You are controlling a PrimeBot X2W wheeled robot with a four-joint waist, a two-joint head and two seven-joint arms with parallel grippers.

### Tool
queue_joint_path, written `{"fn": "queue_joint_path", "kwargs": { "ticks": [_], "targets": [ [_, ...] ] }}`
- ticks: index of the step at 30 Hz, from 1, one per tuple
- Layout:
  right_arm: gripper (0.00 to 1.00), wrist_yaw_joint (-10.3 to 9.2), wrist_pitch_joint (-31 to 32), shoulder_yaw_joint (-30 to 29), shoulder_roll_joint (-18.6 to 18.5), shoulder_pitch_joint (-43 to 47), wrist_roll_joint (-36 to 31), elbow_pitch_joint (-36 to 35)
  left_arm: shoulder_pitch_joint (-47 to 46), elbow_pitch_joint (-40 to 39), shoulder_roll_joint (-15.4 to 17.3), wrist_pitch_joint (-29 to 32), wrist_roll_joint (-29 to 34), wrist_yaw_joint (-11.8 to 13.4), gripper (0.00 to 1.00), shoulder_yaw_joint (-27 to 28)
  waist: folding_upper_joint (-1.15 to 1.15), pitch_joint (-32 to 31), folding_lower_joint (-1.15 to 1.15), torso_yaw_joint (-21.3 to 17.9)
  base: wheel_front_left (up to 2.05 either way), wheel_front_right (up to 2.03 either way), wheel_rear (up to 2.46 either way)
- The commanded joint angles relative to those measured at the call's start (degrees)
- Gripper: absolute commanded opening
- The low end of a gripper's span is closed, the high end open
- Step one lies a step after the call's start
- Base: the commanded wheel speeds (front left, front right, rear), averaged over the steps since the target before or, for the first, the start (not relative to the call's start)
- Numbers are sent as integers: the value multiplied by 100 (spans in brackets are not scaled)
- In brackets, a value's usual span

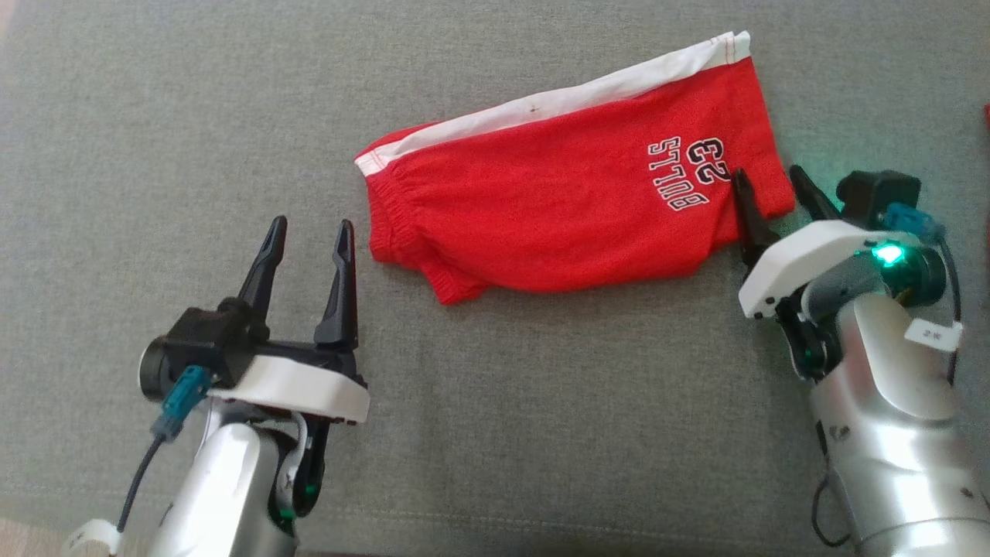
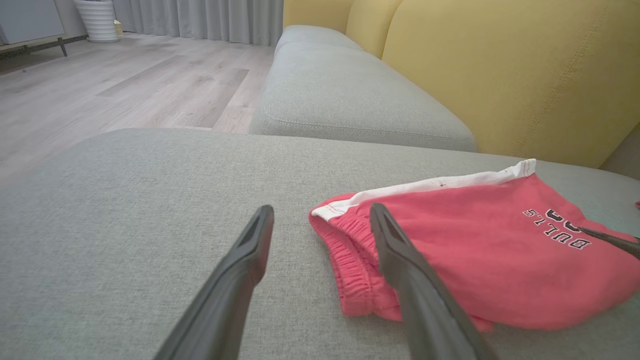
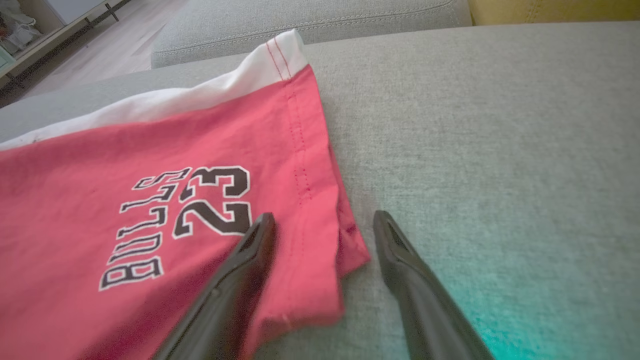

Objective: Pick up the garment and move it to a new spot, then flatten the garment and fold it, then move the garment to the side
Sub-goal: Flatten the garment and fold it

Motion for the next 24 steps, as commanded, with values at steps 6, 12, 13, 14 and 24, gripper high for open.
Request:
{"fn": "queue_joint_path", "kwargs": {
  "ticks": [6,12,13,14,24],
  "targets": [
    [0,39,-91,400,131,-21,237,333,-146,-248,18,-69,150,-77,100,317,0,-37,0,-170,0,0,0],
    [0,39,-486,589,155,381,546,154,-63,-265,32,-69,221,-118,100,401,0,-184,0,-374,0,0,0],
    [0,39,-538,593,158,508,602,78,-47,-263,32,-69,227,-122,100,410,0,-211,0,-398,0,0,0],
    [0,39,-601,592,159,643,626,-11,-28,-263,32,-69,230,-123,100,423,0,-243,0,-428,0,0,0],
    [0,39,-639,346,166,1862,936,-990,106,-263,38,-70,256,-144,100,450,0,-403,0,-558,0,0,0]
  ]
}}
